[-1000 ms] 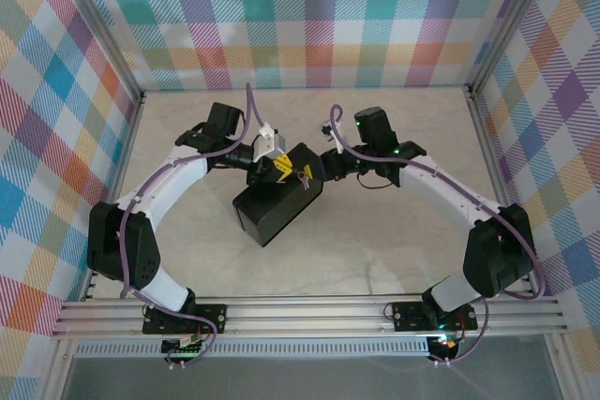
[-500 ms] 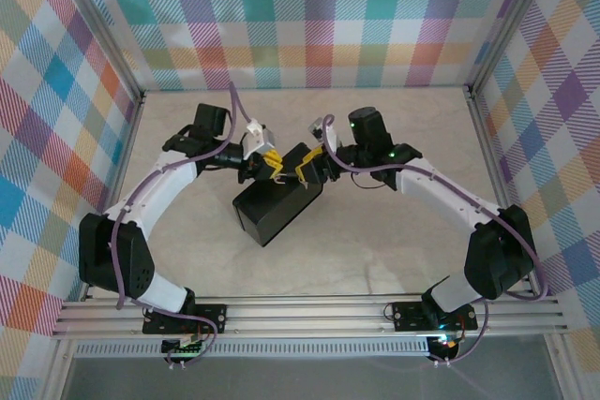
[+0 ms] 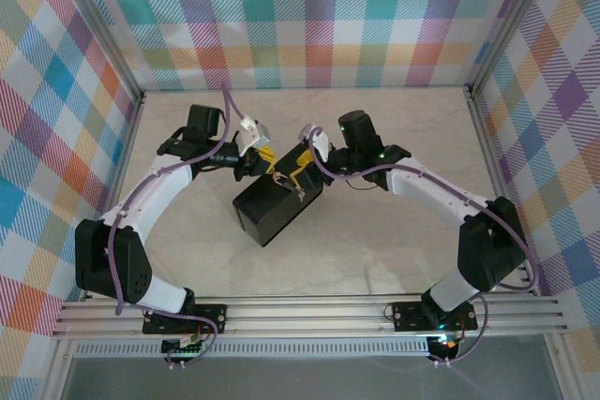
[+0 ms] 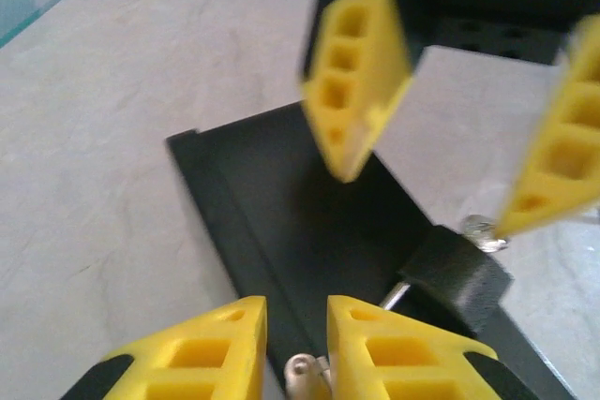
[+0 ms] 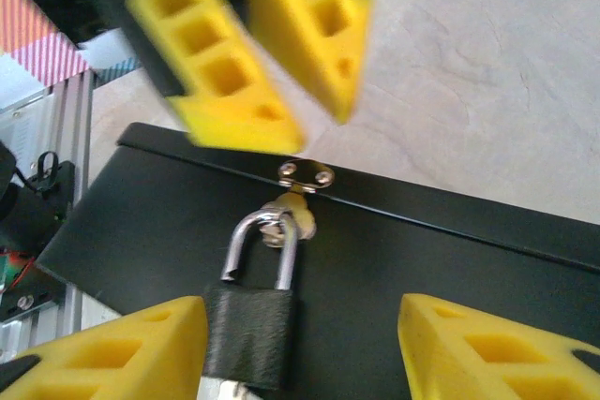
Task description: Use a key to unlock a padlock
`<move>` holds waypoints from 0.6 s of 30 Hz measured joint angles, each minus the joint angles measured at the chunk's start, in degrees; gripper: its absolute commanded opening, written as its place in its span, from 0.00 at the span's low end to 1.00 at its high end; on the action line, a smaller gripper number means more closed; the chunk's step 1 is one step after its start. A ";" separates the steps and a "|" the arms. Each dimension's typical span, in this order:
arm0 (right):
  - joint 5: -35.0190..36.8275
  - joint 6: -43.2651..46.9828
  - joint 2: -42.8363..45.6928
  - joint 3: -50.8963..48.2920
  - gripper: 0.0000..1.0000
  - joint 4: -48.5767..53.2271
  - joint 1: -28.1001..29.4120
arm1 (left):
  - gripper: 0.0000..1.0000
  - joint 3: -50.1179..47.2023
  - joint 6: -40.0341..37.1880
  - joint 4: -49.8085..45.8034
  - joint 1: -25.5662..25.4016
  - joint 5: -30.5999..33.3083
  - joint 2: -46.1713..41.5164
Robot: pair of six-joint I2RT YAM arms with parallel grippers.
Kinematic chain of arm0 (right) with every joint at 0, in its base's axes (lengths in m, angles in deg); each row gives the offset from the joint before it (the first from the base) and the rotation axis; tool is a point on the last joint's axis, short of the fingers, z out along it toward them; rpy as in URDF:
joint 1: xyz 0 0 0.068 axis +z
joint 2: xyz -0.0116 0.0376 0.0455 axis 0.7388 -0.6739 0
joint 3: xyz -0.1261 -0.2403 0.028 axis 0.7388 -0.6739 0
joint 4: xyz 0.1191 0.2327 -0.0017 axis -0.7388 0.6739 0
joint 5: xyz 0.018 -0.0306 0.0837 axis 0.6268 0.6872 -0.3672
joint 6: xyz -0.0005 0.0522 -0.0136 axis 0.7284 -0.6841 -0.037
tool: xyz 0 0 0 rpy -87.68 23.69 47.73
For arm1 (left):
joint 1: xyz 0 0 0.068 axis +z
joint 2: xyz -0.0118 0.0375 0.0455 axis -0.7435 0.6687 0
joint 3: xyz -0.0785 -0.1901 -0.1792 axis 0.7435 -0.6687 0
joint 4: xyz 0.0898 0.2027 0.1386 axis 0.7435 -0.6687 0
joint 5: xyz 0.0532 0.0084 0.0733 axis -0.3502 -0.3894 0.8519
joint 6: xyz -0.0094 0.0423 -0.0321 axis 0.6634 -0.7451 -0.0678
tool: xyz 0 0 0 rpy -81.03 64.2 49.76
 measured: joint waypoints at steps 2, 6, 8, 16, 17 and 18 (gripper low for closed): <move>-0.39 1.29 1.62 -1.27 0.61 -0.66 0.61 | 0.23 -0.11 3.65 1.68 0.26 3.67 -0.07; -0.52 4.15 3.10 -2.19 0.65 -0.79 1.81 | 0.25 -0.42 11.28 5.07 0.92 10.86 -0.20; -0.09 5.38 3.06 -2.21 0.68 -0.55 2.25 | 0.25 -0.46 16.11 5.95 1.03 14.45 -0.28; 3.02 9.42 0.85 -2.14 0.68 -0.50 4.13 | 0.23 3.06 32.48 4.79 1.18 27.19 -0.02; 3.34 9.81 0.24 -2.14 0.68 -0.46 4.33 | 0.23 3.02 33.83 4.57 1.18 27.80 -0.20; 3.58 10.19 -0.22 -2.14 0.68 -0.42 4.48 | 0.23 2.80 35.01 4.52 1.18 28.37 -0.48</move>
